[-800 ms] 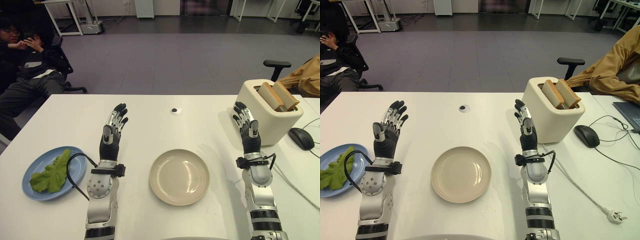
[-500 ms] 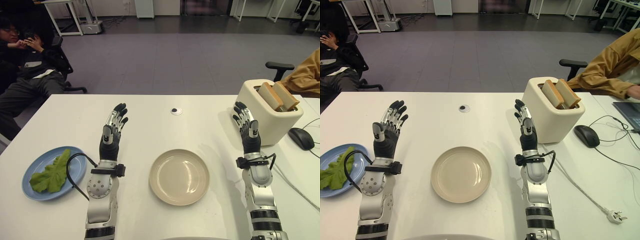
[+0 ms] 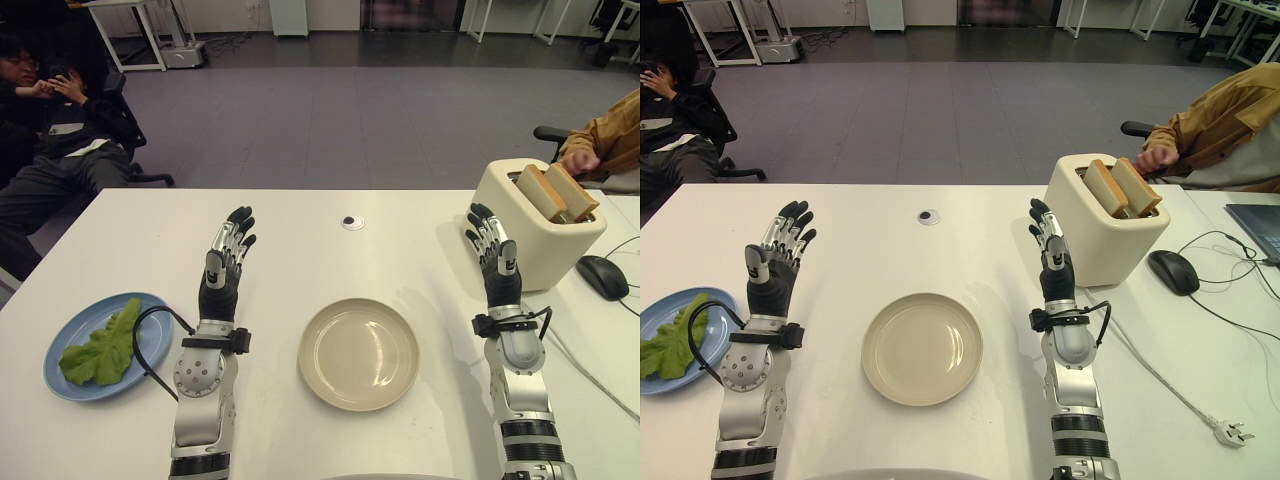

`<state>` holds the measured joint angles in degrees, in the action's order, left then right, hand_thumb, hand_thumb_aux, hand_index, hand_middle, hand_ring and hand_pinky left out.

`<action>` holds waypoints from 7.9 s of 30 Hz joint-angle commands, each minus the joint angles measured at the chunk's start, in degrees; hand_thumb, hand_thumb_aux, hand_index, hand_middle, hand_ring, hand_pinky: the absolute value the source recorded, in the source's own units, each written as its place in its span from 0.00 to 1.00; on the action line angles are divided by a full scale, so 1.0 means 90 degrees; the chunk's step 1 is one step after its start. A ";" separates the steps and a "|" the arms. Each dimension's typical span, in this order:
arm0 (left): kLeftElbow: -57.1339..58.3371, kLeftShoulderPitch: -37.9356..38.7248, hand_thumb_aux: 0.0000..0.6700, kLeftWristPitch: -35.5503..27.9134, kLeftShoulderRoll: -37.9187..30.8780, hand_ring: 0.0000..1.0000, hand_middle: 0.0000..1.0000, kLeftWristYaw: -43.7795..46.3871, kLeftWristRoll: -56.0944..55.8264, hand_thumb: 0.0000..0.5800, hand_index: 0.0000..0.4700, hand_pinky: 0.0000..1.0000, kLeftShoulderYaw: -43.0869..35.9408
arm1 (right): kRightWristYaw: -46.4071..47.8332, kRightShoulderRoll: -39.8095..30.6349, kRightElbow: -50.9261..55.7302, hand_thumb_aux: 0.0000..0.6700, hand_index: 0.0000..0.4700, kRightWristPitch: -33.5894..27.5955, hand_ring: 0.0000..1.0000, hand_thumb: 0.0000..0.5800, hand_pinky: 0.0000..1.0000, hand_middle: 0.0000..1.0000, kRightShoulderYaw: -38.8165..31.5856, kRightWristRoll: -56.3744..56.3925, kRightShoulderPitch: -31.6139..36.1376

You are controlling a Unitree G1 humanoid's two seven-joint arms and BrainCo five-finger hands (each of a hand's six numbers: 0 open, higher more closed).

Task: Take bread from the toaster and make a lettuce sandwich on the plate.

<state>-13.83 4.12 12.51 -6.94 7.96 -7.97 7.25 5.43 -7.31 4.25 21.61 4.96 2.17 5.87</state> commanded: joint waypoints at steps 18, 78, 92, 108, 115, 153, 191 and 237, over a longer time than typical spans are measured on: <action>0.0026 0.0061 0.00 -0.0009 0.0059 0.00 0.00 -0.0033 -0.0001 0.00 0.00 0.00 -0.0013 | -0.0748 -0.3940 0.4001 0.00 0.00 -0.0157 0.00 0.00 0.00 0.00 0.0901 -0.1755 0.2960; -0.0097 0.0226 0.00 0.0084 0.0046 0.00 0.00 -0.0047 -0.0070 0.00 0.00 0.00 0.0050 | -0.1069 -0.4106 0.6713 0.09 0.09 0.0149 0.00 0.17 0.00 0.00 -0.0422 -0.1947 0.3852; -0.0098 0.0263 0.00 0.0138 0.0047 0.00 0.00 -0.0014 -0.0067 0.00 0.00 0.00 0.0031 | -0.1210 -0.4088 0.6938 1.00 1.00 0.0150 0.00 1.00 0.00 0.00 -0.0572 -0.1935 0.3805; -0.0050 0.0298 0.00 0.0255 0.0067 0.00 0.00 -0.0025 -0.0058 0.00 0.00 0.00 0.0017 | -0.2000 -0.4203 0.5758 1.00 1.00 0.1004 0.00 1.00 0.00 0.00 0.0059 -0.1605 0.3902; -0.0045 0.0281 0.00 0.0264 0.0074 0.00 0.00 -0.0035 -0.0050 0.00 0.00 0.00 0.0006 | -0.1894 -0.4022 0.3808 1.00 1.00 0.1171 0.00 1.00 0.00 0.00 0.0595 -0.1100 0.3537; -0.0160 0.0255 0.00 0.0193 0.0156 0.00 0.00 -0.0074 0.0069 0.00 0.00 0.00 -0.0051 | 0.2456 -0.2375 -0.3139 1.00 1.00 -0.6473 0.00 1.00 0.00 0.00 -0.2223 0.2990 -0.0398; 0.2276 0.1688 0.00 -0.1405 -0.4890 0.00 0.00 -0.0181 0.5913 0.00 0.00 0.00 0.1000 | 0.0236 0.0023 -0.2025 0.00 0.00 -0.2009 0.00 0.00 0.00 0.00 -0.0357 0.0737 -0.0345; -0.1231 -0.0304 1.00 -0.1444 -0.4186 0.00 0.00 0.0822 0.6742 1.00 1.00 0.00 -0.1762 | 0.0311 0.0200 -0.1973 0.00 0.00 -0.2143 0.00 0.00 0.00 0.00 -0.0197 0.0785 -0.0172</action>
<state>-24.00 5.99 -2.84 -47.58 12.68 49.54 -2.15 8.17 -5.42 -13.90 2.73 2.89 8.97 3.83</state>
